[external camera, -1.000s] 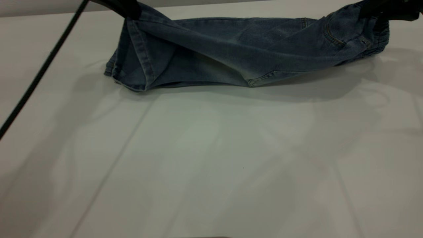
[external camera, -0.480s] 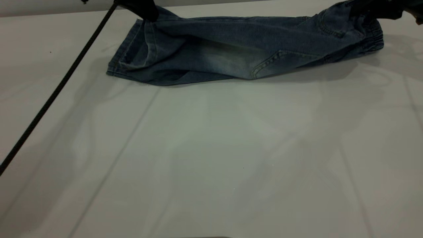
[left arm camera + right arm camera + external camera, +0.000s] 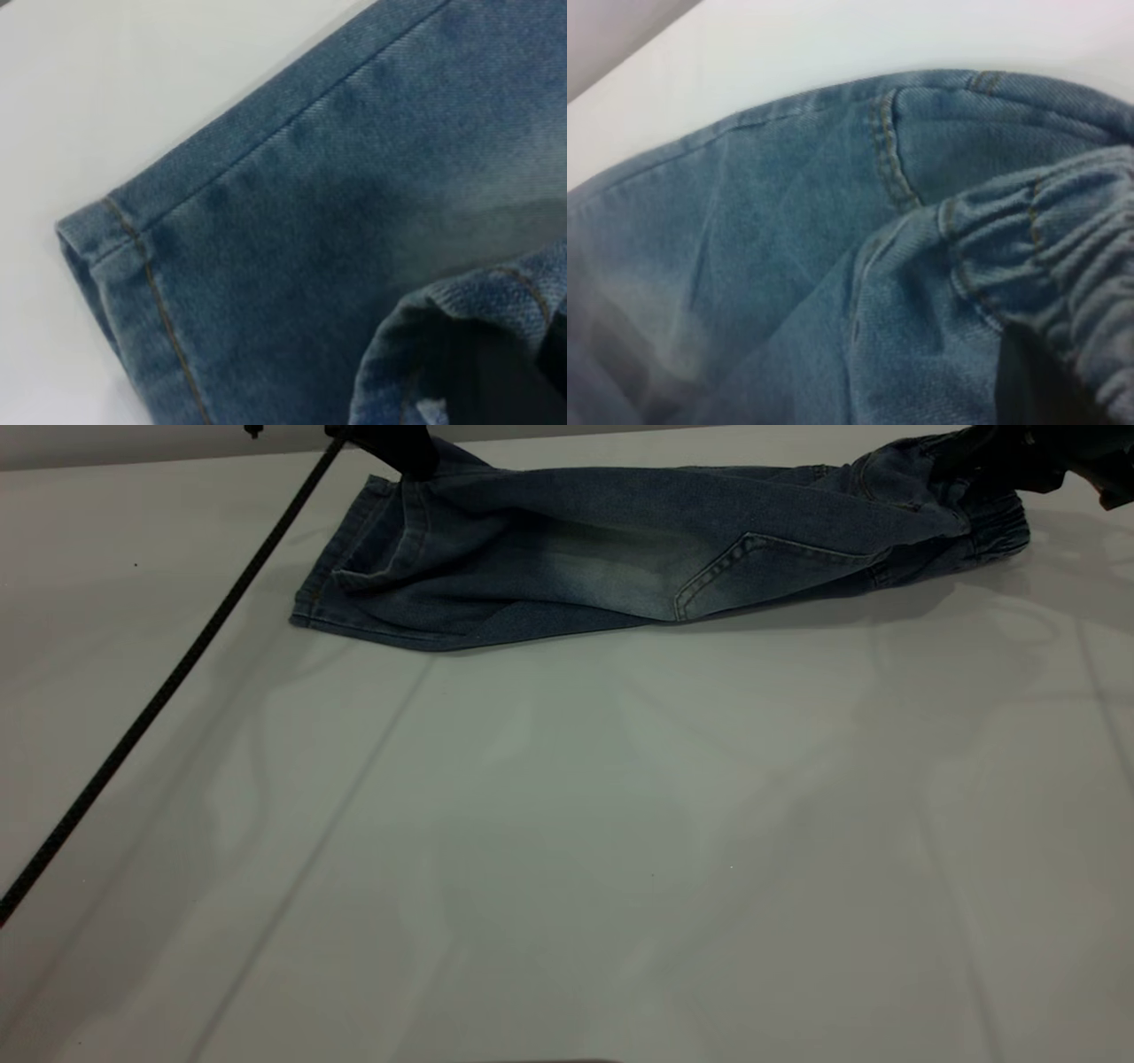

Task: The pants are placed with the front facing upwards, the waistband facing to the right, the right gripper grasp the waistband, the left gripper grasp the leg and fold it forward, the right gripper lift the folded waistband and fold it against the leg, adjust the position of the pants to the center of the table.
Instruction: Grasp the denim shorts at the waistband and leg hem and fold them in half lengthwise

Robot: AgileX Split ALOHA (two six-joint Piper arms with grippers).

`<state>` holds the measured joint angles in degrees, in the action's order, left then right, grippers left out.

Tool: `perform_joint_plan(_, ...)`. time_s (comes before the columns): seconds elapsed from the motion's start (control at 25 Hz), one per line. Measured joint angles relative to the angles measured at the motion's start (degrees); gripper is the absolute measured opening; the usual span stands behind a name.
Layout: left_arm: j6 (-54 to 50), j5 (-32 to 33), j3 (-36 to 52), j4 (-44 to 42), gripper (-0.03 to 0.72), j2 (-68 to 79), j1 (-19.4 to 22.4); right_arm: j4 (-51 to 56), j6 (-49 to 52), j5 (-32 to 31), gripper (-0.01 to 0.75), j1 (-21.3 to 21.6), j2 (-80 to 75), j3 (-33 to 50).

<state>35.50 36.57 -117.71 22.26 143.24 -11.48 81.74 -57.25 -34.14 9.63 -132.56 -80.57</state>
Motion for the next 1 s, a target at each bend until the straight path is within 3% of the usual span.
perform_joint_plan(0.12,0.2,-1.7,0.0,-1.4,0.052,0.2,0.0,0.0,-0.1,0.3,0.072,0.0,0.0,0.0)
perform_joint_plan(0.24,0.3,-2.5,0.0,-1.9,0.055,0.2,0.0,0.0,-0.5,0.4,0.156,0.0,0.0,-0.1)
perform_joint_plan(0.36,0.4,-2.6,0.0,-2.0,0.057,0.2,0.0,0.1,-0.6,-0.1,0.320,0.0,0.0,-0.2)
perform_joint_plan(0.48,0.7,-2.8,0.0,-2.1,0.068,0.2,0.0,0.0,-0.7,-2.0,0.533,0.0,0.0,-0.7)
perform_joint_plan(0.6,2.2,-3.6,0.0,-2.1,0.107,0.2,0.0,-0.4,-0.5,-3.8,0.661,0.0,0.1,-1.5)
perform_joint_plan(0.72,3.1,-4.7,-0.1,-2.1,0.199,0.2,0.0,-2.7,0.6,-4.6,0.676,0.1,1.2,-1.5)
perform_joint_plan(1.0,3.4,-6.1,-1.1,-3.6,0.493,0.2,0.0,-12.0,7.7,-10.5,0.662,3.0,3.5,-1.5)
